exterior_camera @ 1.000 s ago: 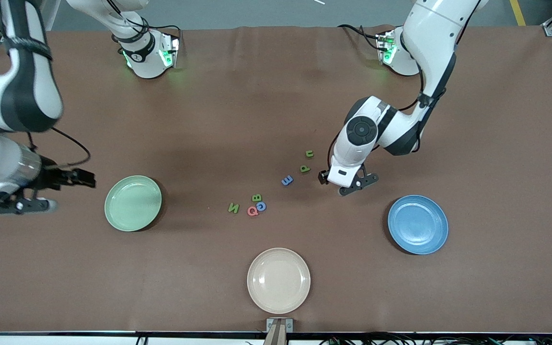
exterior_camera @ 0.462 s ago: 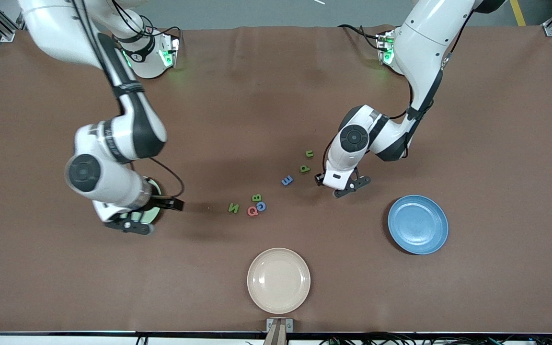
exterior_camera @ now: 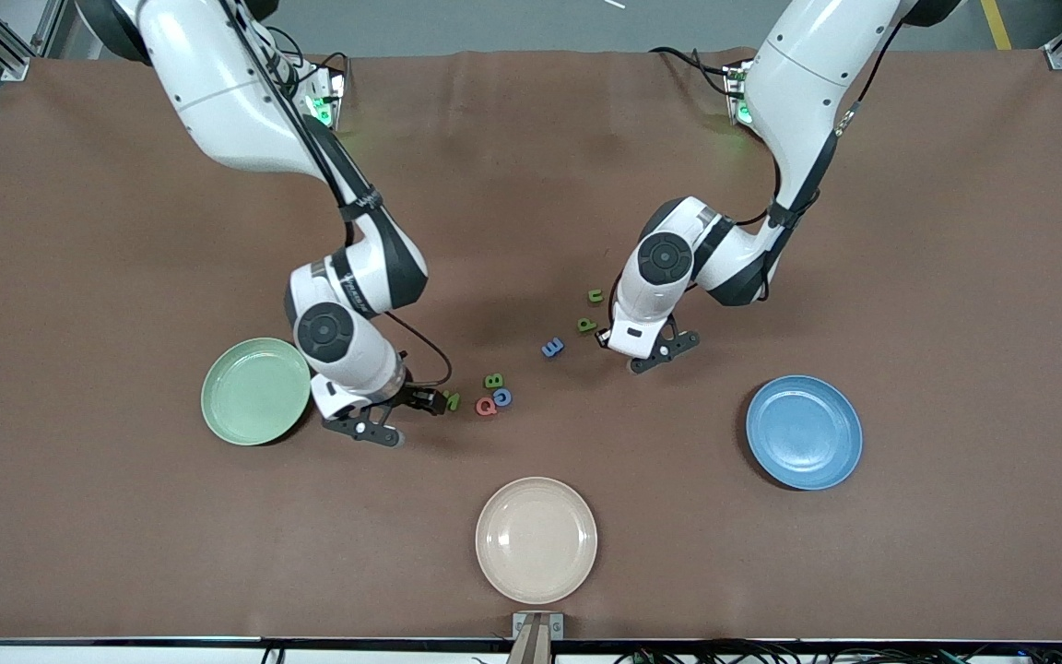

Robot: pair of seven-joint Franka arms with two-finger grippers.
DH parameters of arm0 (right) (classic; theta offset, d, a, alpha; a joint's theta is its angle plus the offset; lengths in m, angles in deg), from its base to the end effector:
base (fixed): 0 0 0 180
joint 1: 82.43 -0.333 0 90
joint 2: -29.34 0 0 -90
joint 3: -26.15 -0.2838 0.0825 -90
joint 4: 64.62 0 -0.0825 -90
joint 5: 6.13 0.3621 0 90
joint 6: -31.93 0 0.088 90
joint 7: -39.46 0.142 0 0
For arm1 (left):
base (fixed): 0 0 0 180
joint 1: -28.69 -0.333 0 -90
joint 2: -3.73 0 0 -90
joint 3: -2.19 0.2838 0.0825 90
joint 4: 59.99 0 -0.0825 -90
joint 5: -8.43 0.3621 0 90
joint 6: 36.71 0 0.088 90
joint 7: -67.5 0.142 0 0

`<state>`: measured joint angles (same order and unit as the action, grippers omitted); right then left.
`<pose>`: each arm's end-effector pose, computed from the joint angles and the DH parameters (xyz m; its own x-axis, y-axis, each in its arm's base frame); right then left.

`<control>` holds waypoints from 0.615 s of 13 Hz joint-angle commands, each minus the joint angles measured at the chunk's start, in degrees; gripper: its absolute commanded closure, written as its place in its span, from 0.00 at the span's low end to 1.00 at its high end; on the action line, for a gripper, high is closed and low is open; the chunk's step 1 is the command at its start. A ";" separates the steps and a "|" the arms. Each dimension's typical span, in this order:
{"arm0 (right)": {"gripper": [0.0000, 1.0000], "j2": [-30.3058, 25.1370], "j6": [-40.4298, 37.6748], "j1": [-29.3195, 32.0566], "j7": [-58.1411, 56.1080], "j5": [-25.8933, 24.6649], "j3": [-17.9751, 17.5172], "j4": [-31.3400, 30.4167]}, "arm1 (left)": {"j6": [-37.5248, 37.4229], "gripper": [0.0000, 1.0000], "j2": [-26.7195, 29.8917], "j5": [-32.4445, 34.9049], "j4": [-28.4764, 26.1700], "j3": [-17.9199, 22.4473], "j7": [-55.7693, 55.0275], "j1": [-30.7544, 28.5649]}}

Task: Sort upper and lower case letters into plates
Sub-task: 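Grasp the blue x with the left gripper while the right grasps green N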

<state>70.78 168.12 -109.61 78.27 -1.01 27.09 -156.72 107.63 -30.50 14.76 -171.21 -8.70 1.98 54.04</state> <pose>0.5934 0.2970 0.1639 0.9616 -0.2746 0.0012 -0.2738 -0.9592 -0.0701 0.4740 -0.3489 0.1321 0.8986 0.4369 -0.0406 0.4377 -0.8990 0.0139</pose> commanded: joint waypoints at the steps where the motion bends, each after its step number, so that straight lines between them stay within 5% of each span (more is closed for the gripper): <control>1: 0.06 2.59 1.70 -1.65 4.15 -2.56 0.65 1.49 | 0.24 0.72 0.03 1.22 0.38 0.34 -0.49 -0.21; 4: 0.09 4.36 3.90 -2.88 5.66 -2.83 0.65 1.58 | 0.24 0.72 -0.75 1.31 1.79 0.61 -0.48 -0.39; 8: 0.12 4.53 3.90 -3.23 5.66 -2.57 0.56 1.93 | -0.46 0.99 0.12 1.22 4.42 0.95 -0.14 -1.00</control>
<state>74.68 172.08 -112.17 82.56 -2.94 27.25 -155.48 107.63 -30.58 14.78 -168.86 -7.93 1.99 53.65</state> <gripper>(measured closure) 0.101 0.740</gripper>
